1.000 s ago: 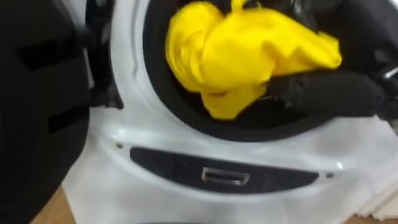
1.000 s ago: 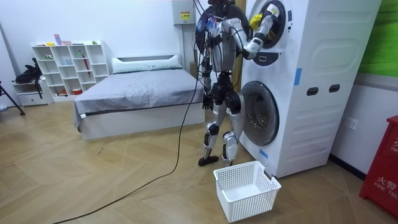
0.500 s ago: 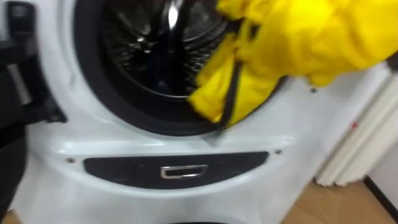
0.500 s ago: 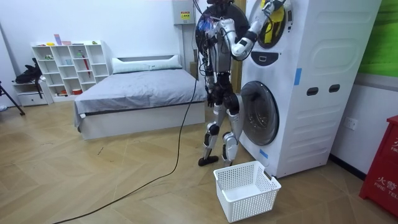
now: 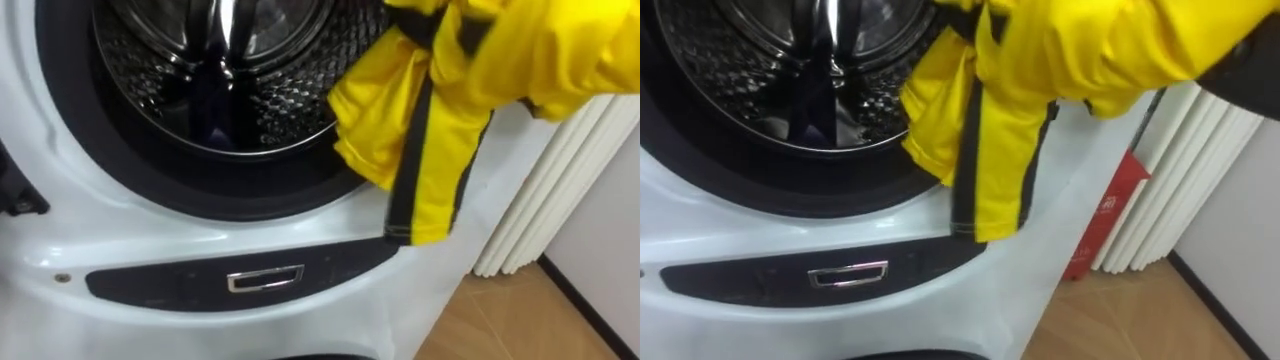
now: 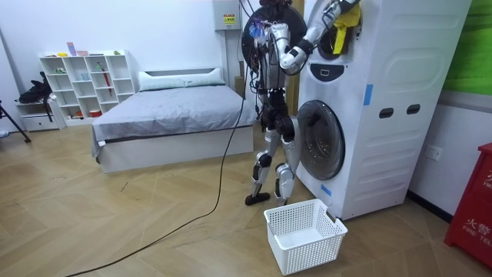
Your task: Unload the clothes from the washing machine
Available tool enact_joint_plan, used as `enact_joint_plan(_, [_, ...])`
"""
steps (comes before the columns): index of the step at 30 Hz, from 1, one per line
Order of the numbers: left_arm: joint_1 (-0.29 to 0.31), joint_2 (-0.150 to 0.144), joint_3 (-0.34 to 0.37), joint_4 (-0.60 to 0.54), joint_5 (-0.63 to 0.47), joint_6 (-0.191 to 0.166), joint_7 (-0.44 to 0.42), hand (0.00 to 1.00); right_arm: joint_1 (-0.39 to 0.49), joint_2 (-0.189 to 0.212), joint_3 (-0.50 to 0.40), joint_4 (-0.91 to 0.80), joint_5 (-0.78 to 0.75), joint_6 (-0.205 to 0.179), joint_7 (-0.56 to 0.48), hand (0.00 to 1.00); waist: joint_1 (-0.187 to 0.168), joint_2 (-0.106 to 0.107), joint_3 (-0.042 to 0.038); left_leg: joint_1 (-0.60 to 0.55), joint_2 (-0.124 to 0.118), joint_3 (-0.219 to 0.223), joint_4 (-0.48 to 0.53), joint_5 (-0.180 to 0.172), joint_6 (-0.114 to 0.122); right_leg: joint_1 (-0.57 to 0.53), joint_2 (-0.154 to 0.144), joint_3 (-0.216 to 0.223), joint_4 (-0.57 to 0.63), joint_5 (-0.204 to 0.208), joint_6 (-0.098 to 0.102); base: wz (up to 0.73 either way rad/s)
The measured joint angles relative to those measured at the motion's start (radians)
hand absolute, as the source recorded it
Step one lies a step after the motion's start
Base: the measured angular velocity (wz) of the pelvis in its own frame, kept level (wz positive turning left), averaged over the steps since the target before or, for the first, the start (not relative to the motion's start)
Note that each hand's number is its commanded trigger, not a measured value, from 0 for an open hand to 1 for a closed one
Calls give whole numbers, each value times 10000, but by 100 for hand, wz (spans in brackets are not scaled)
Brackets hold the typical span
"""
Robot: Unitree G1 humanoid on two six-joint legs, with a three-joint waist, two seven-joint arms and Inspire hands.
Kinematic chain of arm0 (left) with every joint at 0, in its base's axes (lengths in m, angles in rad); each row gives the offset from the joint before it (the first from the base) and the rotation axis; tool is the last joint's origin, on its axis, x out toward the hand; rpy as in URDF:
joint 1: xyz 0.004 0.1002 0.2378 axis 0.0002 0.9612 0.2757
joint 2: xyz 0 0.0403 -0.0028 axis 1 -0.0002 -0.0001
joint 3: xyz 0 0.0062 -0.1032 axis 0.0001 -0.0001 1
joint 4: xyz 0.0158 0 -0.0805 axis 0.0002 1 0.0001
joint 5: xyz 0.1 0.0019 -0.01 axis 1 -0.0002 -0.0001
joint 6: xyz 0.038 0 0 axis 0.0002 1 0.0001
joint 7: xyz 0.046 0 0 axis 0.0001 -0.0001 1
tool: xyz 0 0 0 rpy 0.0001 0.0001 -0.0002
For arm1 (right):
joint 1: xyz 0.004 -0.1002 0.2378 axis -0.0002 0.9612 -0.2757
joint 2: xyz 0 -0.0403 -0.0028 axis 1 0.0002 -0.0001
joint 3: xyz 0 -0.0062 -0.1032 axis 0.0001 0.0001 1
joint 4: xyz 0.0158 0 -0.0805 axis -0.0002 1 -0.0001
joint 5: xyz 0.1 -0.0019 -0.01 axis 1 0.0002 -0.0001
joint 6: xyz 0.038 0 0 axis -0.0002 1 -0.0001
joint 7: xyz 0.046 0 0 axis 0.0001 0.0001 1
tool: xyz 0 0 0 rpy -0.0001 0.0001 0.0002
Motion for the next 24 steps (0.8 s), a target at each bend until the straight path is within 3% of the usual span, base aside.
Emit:
enact_joint_plan(3, [-393,101,-339,-41,-19,244,36,0,469,629,618,497,60,109,5,100,209,-61,48,-34,51,267,2,-51,-51,-129,91,166,2,34,-45,-21])
enact_joint_plan(5, [-702,113,-652,80,-86,284,146,0,805,834,1114,1052,202,261,12,100,307,-54,48,-27,67,301,7,-69,-62,-139,130,219,4,47,-62,-15])
enact_joint_plan(7, [-1065,139,-1253,169,-391,424,164,0,1075,1429,1666,1705,348,212,49,100,453,48,42,69,124,562,8,-101,-112,-142,225,425,19,80,-107,-26])
enact_joint_plan(9, [-1221,143,-1618,102,-430,477,165,0,1444,1611,1998,2203,354,389,166,100,471,134,22,54,154,695,8,-119,-136,-213,235,533,23,114,-120,-28])
enact_joint_plan(12, [-1321,-2,-1814,96,-849,477,151,0,2118,1770,2222,2975,330,962,408,100,485,398,26,33,175,1046,-13,-156,-175,-438,372,790,141,136,-132,-32])
enact_joint_plan(13, [-1330,-34,-1902,79,-993,491,146,0,2353,1917,2322,3265,137,1044,409,100,437,561,85,42,207,1185,14,-201,-202,-474,420,933,149,137,-133,-37])
enact_joint_plan(15, [-1268,-48,-2018,83,-1033,519,142,0,2731,2154,2361,3780,-95,1066,400,100,387,754,20,-32,236,1419,14,-246,-232,-648,519,1125,165,142,-141,-39])
enact_joint_plan(17, [-1211,-23,-2091,94,-1118,523,168,0,2828,2300,2483,4516,-252,1084,361,100,231,934,37,-100,247,1600,24,-257,-242,-798,585,1312,200,153,-159,-35])
enact_joint_plan(20, [-1153,-8,-2396,98,-1312,503,212,0,3049,2718,2729,5508,-430,1136,149,100,125,1157,0,-182,250,2048,121,-255,-250,-1072,736,1752,360,154,-169,-47])
enact_joint_plan(24, [-1190,-7,-2703,122,-1637,441,114,0,3090,3125,2911,6639,-981,1149,178,100,-321,1471,-12,-418,226,2501,329,-256,-249,-1406,837,2247,403,204,-165,-38])
